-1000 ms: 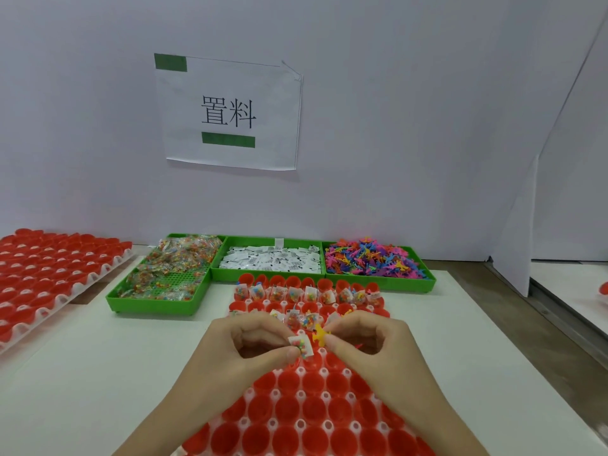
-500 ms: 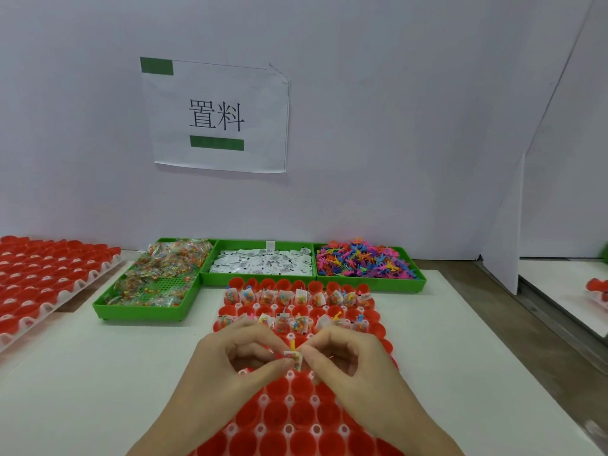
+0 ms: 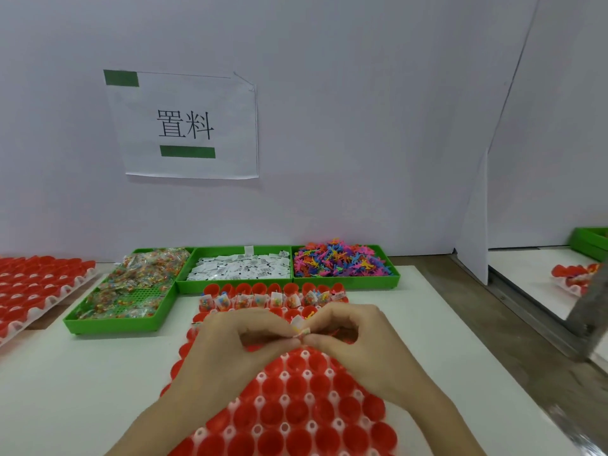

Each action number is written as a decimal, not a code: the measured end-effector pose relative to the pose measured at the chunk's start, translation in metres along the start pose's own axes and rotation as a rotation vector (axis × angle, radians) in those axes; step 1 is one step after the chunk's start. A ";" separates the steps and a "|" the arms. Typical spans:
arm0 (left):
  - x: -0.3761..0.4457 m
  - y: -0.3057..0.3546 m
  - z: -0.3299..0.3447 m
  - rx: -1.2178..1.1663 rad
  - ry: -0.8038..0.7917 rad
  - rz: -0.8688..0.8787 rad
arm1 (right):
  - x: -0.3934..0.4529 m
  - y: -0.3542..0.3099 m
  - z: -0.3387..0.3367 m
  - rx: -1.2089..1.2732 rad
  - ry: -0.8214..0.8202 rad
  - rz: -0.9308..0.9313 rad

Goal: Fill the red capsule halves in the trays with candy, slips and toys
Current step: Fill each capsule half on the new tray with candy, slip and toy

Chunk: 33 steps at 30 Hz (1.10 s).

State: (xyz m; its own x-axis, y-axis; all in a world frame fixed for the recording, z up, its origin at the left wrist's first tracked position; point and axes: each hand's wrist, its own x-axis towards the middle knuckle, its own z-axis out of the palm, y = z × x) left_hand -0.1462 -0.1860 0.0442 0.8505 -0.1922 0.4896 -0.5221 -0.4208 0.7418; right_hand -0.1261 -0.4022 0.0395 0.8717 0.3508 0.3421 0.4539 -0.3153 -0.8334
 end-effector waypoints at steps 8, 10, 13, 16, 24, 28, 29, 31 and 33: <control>0.059 0.001 0.062 0.099 -0.079 0.026 | 0.001 0.037 -0.045 -0.057 0.220 0.153; 0.071 -0.004 0.076 0.223 -0.113 0.067 | 0.002 0.047 -0.049 -0.089 0.235 0.211; 0.085 -0.011 0.089 0.331 -0.136 0.069 | 0.005 0.061 -0.051 -0.118 0.280 0.268; 0.093 -0.019 0.094 0.344 -0.184 0.071 | 0.008 0.069 -0.047 -0.140 0.266 0.301; 0.100 -0.027 0.094 0.447 -0.263 0.006 | 0.014 0.078 -0.038 -0.198 0.287 0.309; 0.102 -0.023 0.097 0.519 -0.288 0.054 | 0.014 0.080 -0.034 -0.284 0.301 0.289; 0.102 -0.023 0.099 0.545 -0.287 0.076 | 0.014 0.080 -0.033 -0.311 0.299 0.280; 0.103 -0.023 0.100 0.591 -0.284 0.114 | 0.014 0.080 -0.033 -0.346 0.300 0.263; 0.104 -0.021 0.101 0.633 -0.291 0.134 | 0.013 0.079 -0.033 -0.343 0.305 0.252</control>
State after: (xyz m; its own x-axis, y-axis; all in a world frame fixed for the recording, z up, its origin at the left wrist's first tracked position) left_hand -0.0400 -0.2865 0.0331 0.8098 -0.4708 0.3501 -0.5617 -0.7944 0.2312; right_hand -0.0724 -0.4520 -0.0076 0.9526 -0.0295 0.3029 0.2132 -0.6454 -0.7335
